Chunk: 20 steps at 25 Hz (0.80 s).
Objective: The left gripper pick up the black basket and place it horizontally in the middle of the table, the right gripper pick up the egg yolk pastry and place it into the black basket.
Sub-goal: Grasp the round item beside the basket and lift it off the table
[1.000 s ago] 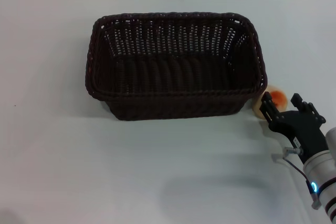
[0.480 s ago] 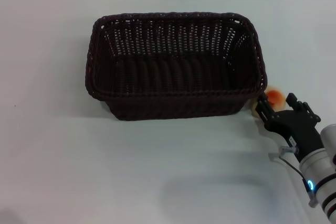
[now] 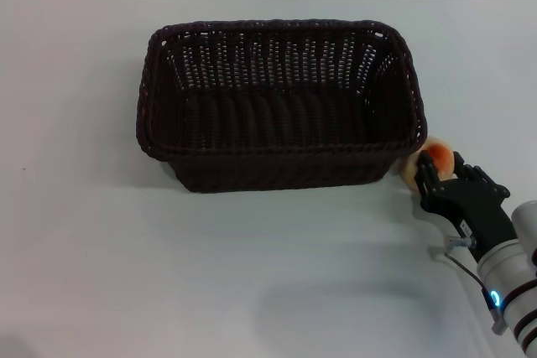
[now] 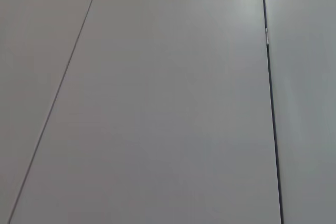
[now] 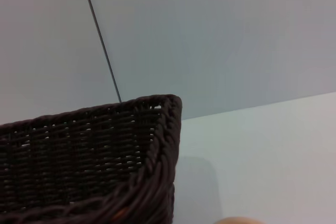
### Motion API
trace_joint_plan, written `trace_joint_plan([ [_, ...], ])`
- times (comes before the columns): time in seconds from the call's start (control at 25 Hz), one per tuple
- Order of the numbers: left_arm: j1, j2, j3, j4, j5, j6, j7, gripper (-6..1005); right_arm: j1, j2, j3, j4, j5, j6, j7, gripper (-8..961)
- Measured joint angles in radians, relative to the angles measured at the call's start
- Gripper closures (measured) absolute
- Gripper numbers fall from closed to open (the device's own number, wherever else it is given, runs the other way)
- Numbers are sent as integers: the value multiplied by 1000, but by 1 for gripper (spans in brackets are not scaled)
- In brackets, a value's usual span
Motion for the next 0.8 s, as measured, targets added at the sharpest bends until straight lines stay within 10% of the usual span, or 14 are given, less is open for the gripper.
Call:
trace_joint_plan([
  [0.4, 5, 0, 3, 0, -14, -4, -3, 235, 0, -1, -2, 0, -1, -15, 0, 716],
  [0.8, 5, 1, 7, 1, -16, -3, -3, 234, -58, -2, 21, 10, 20, -173, -20, 812],
])
